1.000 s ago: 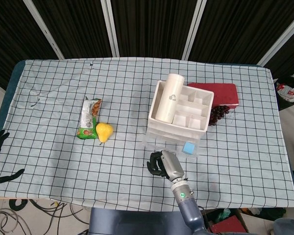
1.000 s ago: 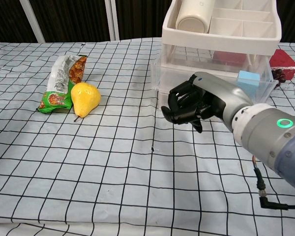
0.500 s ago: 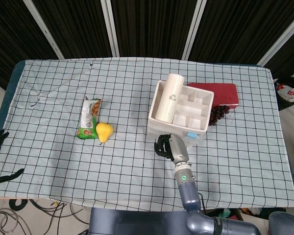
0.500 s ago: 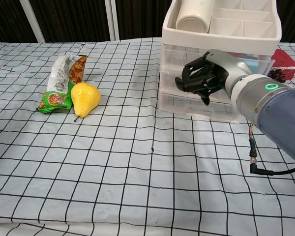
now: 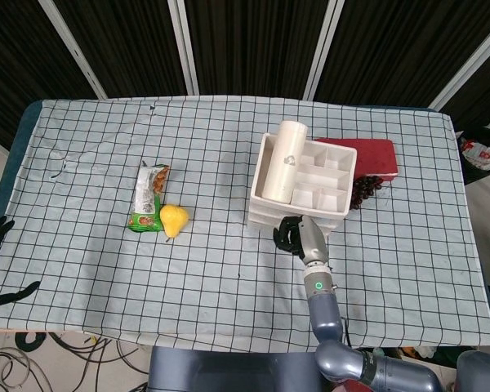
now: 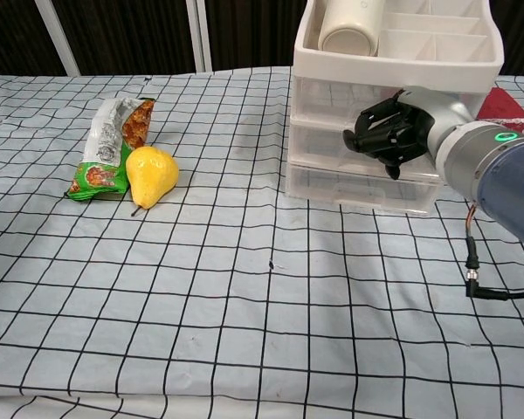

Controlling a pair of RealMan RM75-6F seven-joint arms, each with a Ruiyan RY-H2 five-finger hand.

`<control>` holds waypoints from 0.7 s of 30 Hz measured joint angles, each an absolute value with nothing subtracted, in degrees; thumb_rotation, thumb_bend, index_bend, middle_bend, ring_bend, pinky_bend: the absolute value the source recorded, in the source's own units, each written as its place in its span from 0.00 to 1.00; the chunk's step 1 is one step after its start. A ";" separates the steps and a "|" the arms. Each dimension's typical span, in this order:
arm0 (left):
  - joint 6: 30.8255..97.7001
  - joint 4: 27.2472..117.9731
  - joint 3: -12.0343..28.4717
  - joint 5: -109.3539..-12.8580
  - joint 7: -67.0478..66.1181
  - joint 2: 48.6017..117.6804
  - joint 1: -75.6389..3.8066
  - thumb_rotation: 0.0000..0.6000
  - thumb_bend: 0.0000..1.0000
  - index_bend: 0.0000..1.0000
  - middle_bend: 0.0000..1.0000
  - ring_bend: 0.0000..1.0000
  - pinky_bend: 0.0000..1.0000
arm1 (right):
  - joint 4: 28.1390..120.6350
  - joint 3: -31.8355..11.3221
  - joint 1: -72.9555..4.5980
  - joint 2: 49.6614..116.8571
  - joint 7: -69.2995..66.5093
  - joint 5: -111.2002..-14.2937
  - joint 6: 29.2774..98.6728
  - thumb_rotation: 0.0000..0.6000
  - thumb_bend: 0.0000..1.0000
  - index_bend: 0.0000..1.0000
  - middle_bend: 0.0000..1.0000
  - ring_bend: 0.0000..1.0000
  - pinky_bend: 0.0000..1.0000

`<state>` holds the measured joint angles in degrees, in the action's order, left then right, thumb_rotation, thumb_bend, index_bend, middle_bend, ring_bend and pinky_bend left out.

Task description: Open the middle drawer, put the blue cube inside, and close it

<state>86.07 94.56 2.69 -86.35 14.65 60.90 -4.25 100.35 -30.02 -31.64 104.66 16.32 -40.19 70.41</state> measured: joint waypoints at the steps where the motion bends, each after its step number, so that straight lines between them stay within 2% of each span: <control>1: 86.03 94.57 2.68 -86.38 14.65 60.90 -4.27 1.00 0.03 0.00 0.00 0.00 0.00 | 100.55 -30.04 -31.65 104.40 16.28 -39.95 70.49 1.00 0.48 0.76 0.81 0.85 0.76; 8: 86.21 94.58 2.65 -86.55 14.60 60.89 -4.22 1.00 0.03 0.00 0.00 0.00 0.00 | 103.88 -29.35 -30.68 102.48 15.56 -38.31 70.46 1.00 0.48 0.73 0.81 0.84 0.76; 13: 86.29 94.59 2.50 -86.81 14.62 60.85 -4.14 1.00 0.03 0.00 0.00 0.00 0.00 | 108.65 -25.44 -28.20 98.94 15.03 -40.67 70.52 1.00 0.48 0.70 0.76 0.78 0.72; 15: 86.39 94.58 2.47 -86.88 14.61 60.84 -4.10 1.00 0.03 0.00 0.00 0.00 0.00 | 110.02 -23.37 -27.17 97.04 15.10 -43.04 70.58 1.00 0.46 0.65 0.69 0.72 0.65; 16: 86.46 94.57 2.47 -86.90 14.60 60.83 -4.06 1.00 0.03 0.00 0.00 0.00 0.00 | 110.90 -21.88 -26.41 95.47 15.17 -44.99 70.64 1.00 0.44 0.60 0.63 0.67 0.58; 19: 86.65 94.47 2.50 -86.92 14.52 60.83 -3.99 1.00 0.03 0.00 0.00 0.00 0.00 | 112.70 -18.03 -24.28 90.59 15.34 -50.94 70.91 1.00 0.36 0.42 0.46 0.51 0.41; 21: 86.69 94.41 2.50 -86.95 14.35 60.87 -3.98 1.00 0.03 0.00 0.00 0.00 0.00 | 113.37 -15.66 -22.90 87.15 15.36 -55.16 71.21 1.00 0.31 0.28 0.36 0.38 0.33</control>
<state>86.69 94.41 2.50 -86.95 14.35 60.87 -3.98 113.37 -15.66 -22.90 87.15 15.36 -55.16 71.21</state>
